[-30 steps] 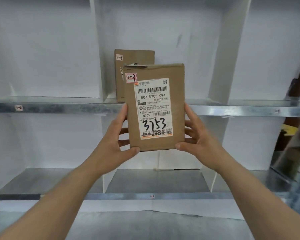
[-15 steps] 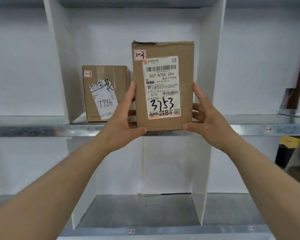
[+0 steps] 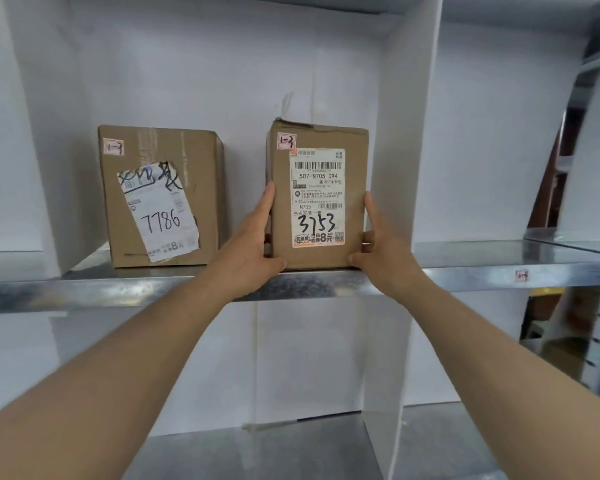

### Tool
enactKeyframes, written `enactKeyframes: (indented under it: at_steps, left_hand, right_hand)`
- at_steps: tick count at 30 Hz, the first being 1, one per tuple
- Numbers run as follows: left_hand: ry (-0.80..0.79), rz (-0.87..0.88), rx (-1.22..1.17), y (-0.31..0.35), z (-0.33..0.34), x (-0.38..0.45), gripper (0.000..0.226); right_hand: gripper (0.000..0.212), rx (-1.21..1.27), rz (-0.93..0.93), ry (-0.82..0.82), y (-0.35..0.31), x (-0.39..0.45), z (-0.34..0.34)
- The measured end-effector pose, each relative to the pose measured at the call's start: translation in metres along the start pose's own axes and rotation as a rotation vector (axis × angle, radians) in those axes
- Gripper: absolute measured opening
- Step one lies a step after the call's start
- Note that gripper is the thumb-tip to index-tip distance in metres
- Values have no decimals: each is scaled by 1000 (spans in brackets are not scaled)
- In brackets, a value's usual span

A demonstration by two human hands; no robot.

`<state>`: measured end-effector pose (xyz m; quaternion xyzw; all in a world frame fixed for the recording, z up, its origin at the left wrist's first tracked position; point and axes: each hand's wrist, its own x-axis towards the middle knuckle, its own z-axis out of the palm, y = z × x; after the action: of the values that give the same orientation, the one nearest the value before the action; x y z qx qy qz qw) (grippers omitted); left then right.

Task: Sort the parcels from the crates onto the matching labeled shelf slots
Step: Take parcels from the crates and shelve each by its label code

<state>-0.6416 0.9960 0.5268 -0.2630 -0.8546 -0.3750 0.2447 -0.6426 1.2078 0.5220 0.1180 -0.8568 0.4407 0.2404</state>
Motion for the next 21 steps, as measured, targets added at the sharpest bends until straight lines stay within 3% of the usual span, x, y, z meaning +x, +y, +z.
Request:
enactKeyframes:
  at_steps: [8, 21]
  left_hand:
    - [-1, -56, 98, -9, 9, 23, 112]
    - [90, -140, 195, 1, 8, 12, 102]
  right_hand:
    - [93, -301, 78, 31, -9, 21, 9]
    - [93, -308, 26, 71, -2, 18, 5]
